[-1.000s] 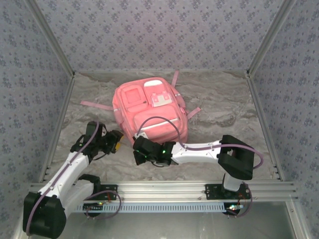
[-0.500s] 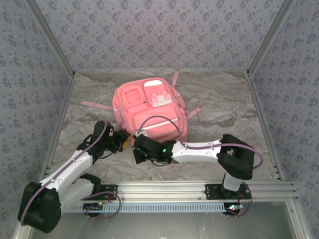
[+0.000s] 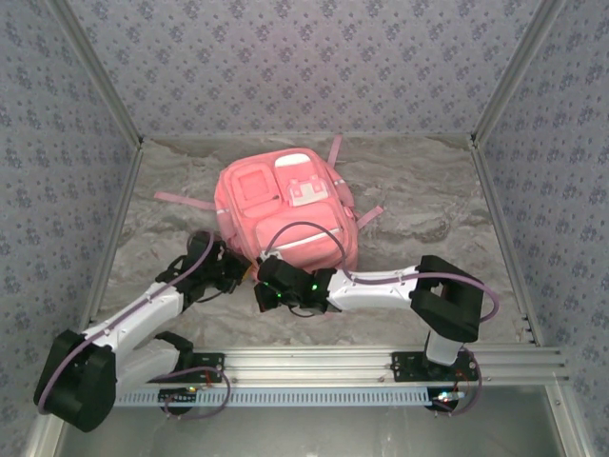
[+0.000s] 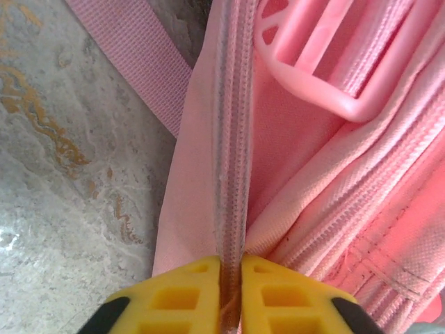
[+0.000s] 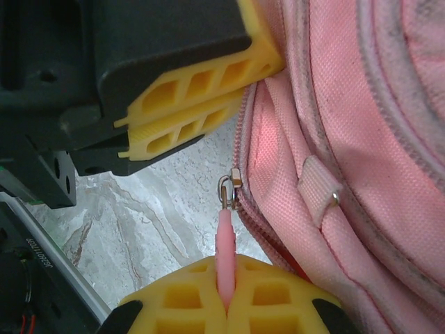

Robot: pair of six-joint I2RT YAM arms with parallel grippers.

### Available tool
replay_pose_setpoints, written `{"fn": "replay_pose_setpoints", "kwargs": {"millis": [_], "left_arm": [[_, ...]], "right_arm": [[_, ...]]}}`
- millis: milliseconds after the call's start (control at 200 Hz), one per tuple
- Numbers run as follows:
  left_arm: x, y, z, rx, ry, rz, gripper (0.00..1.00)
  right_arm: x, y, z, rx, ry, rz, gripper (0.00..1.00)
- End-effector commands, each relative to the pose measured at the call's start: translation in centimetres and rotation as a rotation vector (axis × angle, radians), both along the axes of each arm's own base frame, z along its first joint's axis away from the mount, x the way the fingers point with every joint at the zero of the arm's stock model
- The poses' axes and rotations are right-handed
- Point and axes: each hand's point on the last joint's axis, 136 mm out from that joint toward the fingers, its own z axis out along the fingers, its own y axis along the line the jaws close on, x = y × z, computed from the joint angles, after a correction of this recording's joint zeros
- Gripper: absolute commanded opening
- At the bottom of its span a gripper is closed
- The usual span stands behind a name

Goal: Pack books, pencil case, and school supplies into a backpack

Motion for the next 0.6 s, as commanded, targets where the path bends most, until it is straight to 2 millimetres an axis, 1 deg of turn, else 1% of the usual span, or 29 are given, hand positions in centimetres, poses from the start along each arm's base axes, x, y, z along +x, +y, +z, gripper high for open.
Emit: {"fn": "replay_pose_setpoints", "kwargs": {"millis": [0,40,150,325,420,595], "left_arm": [[0.5,0.1,0.8,0.019,-0.032,0.006,0.04],[0.5,0.2,0.7,0.023,-0.033,0.007,0.00],[0.3,0.5,0.5,0.040,-0.027,0.011,0.00],[0.1,1.2,0.6,0.064,-0.030,0.025,0.00],[0.0,1.5,0.6,0.071,-0.031,0.030,0.00],[-0.1,1.7,0.6,0.077,-0.029,0.030,0.00]], "right_arm": [[0.8,-0.1,0.4,0.016,-0.025,-0.036,0.00],[0.9,-0.3,0.5,0.008,-0.032,-0.044,0.00],[0.7,-0.9,0.8,-0.015,-0.045,-0.053,0.00],[0.4,-2.7,0.7,-0.058,-0.049,-0.065,0.00],[0.3,-3.5,0.9,-0.055,-0.056,-0.075,0.00],[-0.1,-5.0,0.7,-0.061,-0.053,-0.094,0.00]]}}
